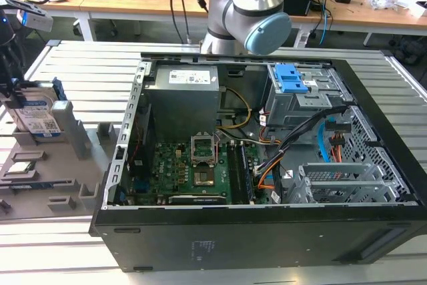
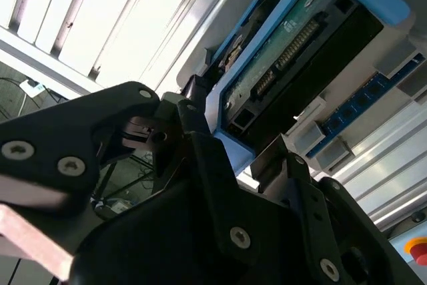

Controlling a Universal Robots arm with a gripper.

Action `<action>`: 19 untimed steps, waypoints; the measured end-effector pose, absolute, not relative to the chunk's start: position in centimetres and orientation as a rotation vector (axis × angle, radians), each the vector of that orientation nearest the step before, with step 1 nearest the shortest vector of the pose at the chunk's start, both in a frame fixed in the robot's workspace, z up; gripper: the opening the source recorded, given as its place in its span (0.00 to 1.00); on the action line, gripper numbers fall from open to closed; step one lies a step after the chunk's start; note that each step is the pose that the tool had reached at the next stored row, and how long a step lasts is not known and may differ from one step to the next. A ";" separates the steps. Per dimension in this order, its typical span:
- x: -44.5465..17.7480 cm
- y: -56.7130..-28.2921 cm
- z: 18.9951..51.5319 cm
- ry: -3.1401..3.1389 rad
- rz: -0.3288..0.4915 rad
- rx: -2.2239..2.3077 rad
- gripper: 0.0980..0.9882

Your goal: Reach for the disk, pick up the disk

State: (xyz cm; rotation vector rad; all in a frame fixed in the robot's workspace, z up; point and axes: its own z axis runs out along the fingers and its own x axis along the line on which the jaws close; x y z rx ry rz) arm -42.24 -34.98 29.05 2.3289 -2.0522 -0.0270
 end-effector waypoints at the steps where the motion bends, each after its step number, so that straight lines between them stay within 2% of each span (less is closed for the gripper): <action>1: -42.2 -35.0 29.1 -2.052 -0.027 2.329 0.41; 2: -42.2 -35.0 29.1 -2.052 -0.027 2.329 0.41; 3: -42.2 -35.0 29.0 -2.052 -0.027 2.329 0.33; 4: -42.2 -35.0 29.0 -2.052 -0.027 2.329 0.31; 19: -42.2 -35.0 29.0 -2.052 -0.027 2.329 0.30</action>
